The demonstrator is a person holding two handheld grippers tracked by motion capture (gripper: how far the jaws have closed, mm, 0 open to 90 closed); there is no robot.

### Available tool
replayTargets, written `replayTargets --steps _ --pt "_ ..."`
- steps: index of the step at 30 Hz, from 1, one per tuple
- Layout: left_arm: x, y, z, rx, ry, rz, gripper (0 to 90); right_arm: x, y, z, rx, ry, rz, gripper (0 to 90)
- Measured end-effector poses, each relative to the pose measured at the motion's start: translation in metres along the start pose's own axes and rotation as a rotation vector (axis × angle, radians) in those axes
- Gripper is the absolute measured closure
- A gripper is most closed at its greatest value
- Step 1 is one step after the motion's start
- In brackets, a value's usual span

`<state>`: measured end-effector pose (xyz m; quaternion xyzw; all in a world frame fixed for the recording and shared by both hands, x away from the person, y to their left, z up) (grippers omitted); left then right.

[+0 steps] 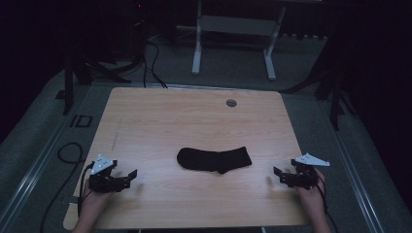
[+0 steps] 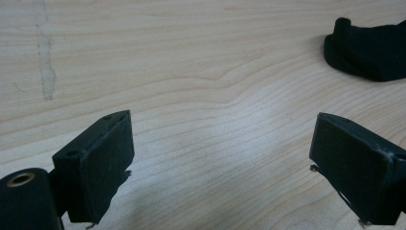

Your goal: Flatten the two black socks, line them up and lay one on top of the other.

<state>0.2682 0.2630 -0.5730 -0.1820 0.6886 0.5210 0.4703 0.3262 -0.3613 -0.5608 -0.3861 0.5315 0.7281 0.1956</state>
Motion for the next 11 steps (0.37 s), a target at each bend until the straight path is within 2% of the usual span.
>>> replayTargets --steps 11 --pt "0.0023 -0.0016 -0.0021 -0.004 -0.004 -0.008 8.5 0.0007 -0.0011 -0.0013 0.014 0.000 0.004 13.4"
Point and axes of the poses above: each handheld gripper's, and its own axes: y roughly backward along the jaws, x roughly out of its underside, z roughly to its left, the point moved 1 cm from there along -y, roughly forward along the jaws, and after that the axes turned 8 degrees about -y, right-handed, at the moved point
